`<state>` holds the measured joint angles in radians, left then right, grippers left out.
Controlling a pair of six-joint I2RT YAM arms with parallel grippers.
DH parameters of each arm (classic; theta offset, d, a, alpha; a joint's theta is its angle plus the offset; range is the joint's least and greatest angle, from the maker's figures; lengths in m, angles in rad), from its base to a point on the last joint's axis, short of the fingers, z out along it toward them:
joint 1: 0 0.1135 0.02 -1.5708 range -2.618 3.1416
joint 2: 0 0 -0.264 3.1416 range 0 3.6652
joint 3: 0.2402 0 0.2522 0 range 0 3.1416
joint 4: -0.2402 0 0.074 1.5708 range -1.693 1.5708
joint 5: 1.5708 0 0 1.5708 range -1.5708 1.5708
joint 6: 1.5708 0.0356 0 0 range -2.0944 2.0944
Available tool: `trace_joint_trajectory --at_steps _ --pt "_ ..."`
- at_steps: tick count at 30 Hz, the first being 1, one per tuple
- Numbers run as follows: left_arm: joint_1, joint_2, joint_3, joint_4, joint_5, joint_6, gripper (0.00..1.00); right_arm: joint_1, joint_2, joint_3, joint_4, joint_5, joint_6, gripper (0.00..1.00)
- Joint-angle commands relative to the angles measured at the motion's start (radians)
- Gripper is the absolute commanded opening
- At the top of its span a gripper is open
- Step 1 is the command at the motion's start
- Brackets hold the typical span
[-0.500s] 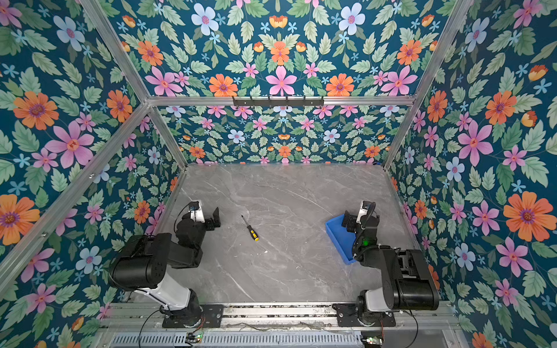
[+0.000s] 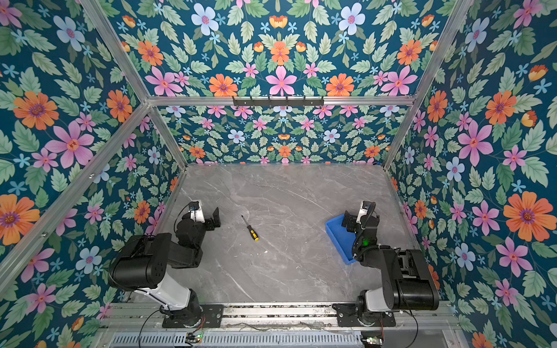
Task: Put the screwdriver in the bin
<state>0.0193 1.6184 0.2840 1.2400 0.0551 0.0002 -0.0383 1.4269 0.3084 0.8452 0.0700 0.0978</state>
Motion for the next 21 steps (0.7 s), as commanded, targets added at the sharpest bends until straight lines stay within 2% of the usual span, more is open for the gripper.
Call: trace_joint_trajectory --at_steps 1,15,21 --pt "0.001 -0.003 -0.001 0.016 -0.001 0.000 1.00 0.001 0.001 0.000 0.025 0.002 -0.003 0.99" --pt "0.001 -0.028 -0.034 0.060 -0.025 -0.009 1.00 0.001 -0.021 -0.003 0.014 0.005 -0.004 0.99" --pt "-0.001 -0.158 -0.019 -0.094 -0.024 -0.012 1.00 0.001 -0.161 0.011 -0.142 -0.026 -0.031 0.99"
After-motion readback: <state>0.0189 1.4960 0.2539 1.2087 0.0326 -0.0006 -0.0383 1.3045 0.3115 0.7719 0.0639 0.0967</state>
